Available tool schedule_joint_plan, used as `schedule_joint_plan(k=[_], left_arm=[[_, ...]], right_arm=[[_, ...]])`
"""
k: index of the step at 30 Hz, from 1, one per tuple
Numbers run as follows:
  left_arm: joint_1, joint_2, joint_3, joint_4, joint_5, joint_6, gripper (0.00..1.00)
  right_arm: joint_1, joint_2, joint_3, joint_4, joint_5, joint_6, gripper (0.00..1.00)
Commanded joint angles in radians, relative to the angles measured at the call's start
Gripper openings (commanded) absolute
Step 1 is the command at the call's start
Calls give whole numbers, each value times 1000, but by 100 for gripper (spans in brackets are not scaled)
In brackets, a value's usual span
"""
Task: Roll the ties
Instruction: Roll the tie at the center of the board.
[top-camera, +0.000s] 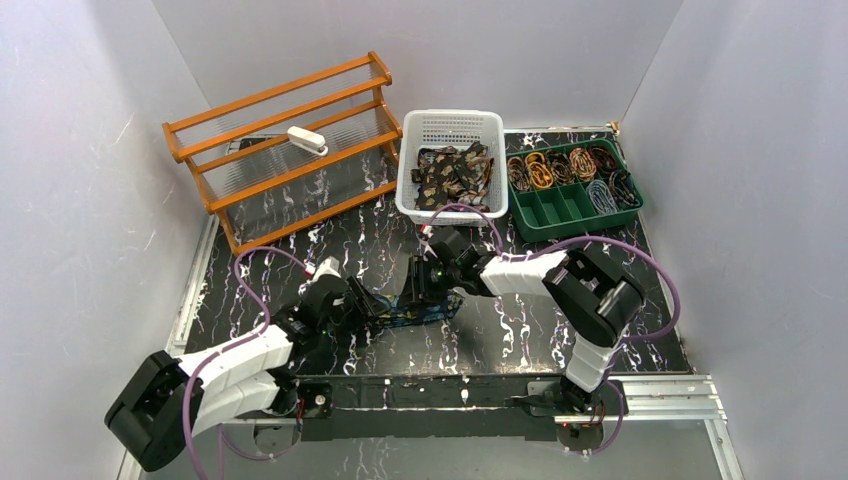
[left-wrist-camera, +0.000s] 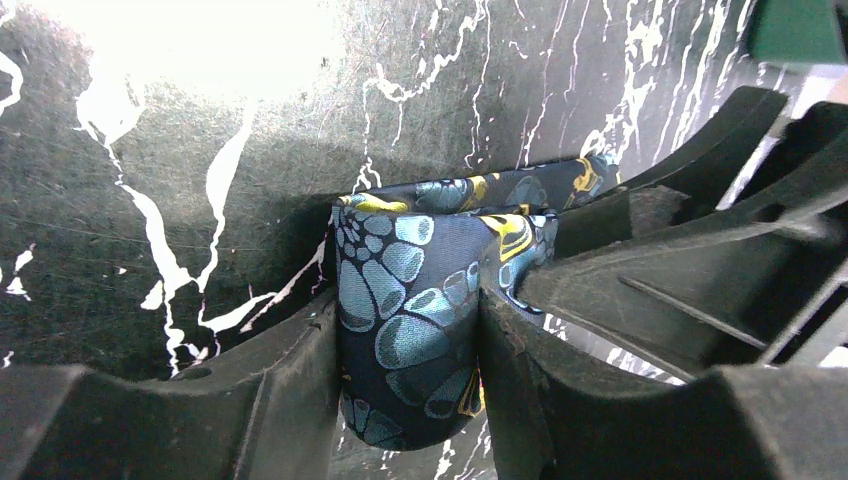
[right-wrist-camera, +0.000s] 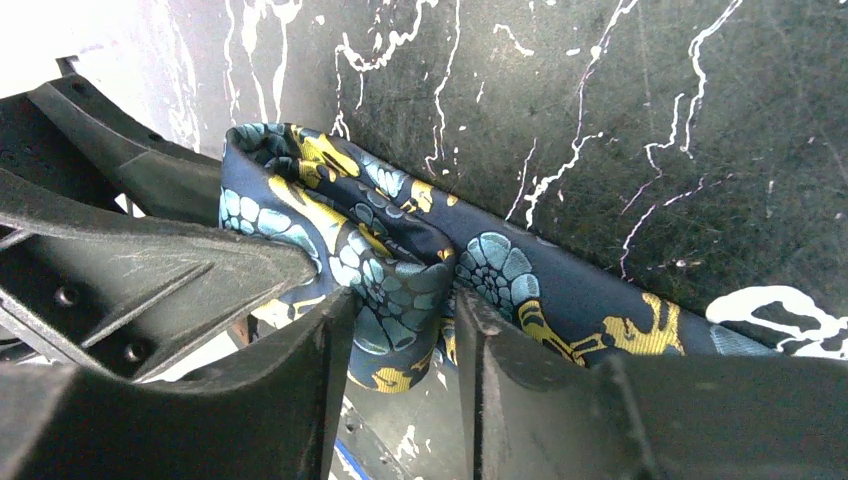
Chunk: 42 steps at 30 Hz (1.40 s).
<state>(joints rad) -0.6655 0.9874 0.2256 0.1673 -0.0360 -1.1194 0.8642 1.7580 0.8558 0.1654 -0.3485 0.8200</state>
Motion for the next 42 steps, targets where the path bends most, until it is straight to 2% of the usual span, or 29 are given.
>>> schedule_joint_plan(k=[1, 6, 12, 21, 27, 32, 42], left_arm=[[-4, 18, 39, -206, -56, 117, 46], [-4, -15, 66, -261, -91, 129, 45], [-6, -60, 113, -326, -118, 161, 45], [-5, -64, 163, -382, -138, 220, 40], [-7, -86, 226, -494, -238, 247, 37], [-20, -42, 272, -513, -270, 272, 35], [-145, 52, 411, -681, -514, 275, 35]], right_arm=[[3, -65, 65, -127, -1, -81, 52], [3, -131, 79, -192, 56, -117, 56], [2, -168, 32, -251, 196, -167, 57], [2, -168, 13, -259, 186, -172, 56], [1, -173, 10, -258, 177, -172, 55], [2, -150, -3, -227, 134, -155, 55], [2, -180, -6, -242, 179, -150, 55]])
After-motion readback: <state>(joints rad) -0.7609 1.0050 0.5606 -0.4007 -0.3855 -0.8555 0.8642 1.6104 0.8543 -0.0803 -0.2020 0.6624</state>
